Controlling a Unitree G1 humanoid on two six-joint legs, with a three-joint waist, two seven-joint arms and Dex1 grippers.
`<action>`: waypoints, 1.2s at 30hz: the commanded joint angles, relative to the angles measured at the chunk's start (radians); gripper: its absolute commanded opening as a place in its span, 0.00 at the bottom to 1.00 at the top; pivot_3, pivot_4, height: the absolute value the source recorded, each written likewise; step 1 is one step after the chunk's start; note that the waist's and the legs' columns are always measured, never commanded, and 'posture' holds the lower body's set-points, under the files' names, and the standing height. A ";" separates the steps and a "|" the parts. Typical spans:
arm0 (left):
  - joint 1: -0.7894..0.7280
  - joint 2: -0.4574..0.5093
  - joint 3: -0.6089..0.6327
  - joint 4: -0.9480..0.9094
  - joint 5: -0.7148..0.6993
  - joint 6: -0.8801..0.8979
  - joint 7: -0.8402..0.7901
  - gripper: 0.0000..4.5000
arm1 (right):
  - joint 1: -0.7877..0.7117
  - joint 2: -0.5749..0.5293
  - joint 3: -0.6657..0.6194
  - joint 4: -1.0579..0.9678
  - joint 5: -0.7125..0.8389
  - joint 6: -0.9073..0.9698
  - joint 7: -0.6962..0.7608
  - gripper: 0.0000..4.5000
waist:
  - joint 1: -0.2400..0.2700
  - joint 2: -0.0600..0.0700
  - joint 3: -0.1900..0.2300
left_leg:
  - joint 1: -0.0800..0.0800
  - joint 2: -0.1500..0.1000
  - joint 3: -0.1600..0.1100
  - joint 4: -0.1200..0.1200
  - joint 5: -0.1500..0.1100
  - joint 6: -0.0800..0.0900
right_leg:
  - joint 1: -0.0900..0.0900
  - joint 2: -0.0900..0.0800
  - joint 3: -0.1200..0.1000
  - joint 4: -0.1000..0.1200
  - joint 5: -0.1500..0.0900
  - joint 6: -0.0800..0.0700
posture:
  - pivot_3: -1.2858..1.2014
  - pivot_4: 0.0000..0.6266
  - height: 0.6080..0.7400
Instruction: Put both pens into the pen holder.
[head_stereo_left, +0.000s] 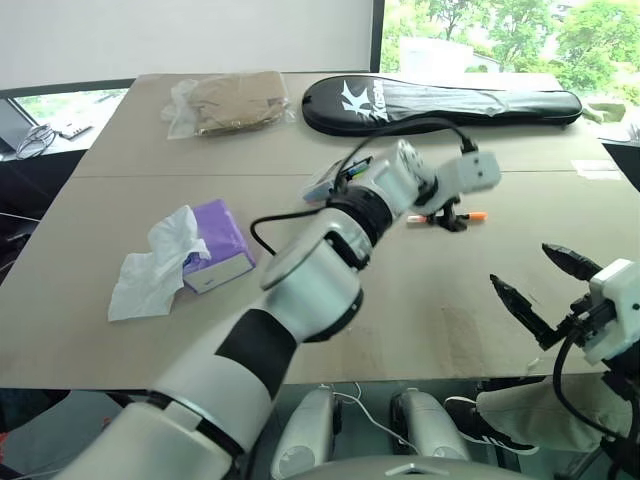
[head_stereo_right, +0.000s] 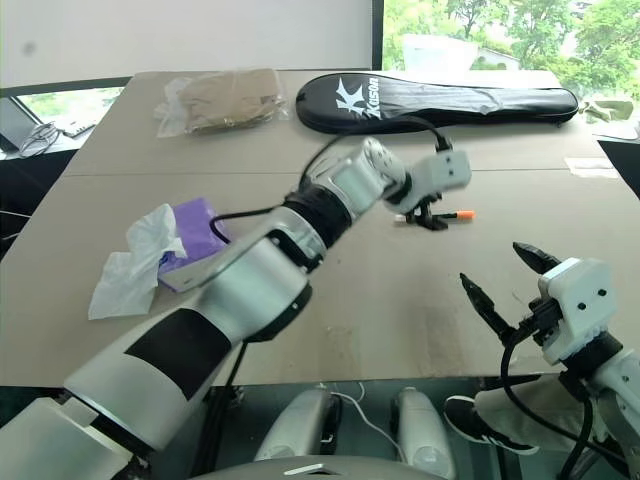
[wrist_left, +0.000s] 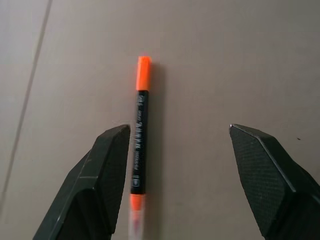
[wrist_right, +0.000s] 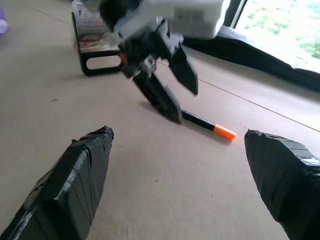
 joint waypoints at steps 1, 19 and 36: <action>-0.001 -0.027 0.028 0.052 0.078 -0.040 0.077 0.72 | 0.058 0.043 -0.001 -0.091 -0.044 -0.060 -0.058 1.00 | -0.003 0.000 0.000 | 0.000 0.000 0.000 0.000 0.000 0.000 | 0.000 0.000 0.000 0.000 0.000 0.000 | 0.52 0.24 1.00; 0.189 0.166 0.397 -0.547 -0.158 0.244 -0.208 0.18 | -0.617 -0.141 0.359 0.436 -0.163 0.201 -0.132 1.00 | -0.030 0.004 -0.002 | 0.004 0.001 0.003 0.002 0.000 0.000 | 0.001 -0.001 0.003 0.004 0.001 0.000 | 0.52 0.24 1.00; 1.089 0.519 0.651 -2.082 -0.546 0.852 0.083 0.79 | -1.603 -0.056 0.868 1.969 -0.567 -0.204 0.680 1.00 | -0.034 0.004 -0.001 | 0.007 0.001 0.005 0.001 0.003 -0.005 | 0.001 -0.003 0.009 0.008 0.000 -0.002 | 0.52 0.24 1.00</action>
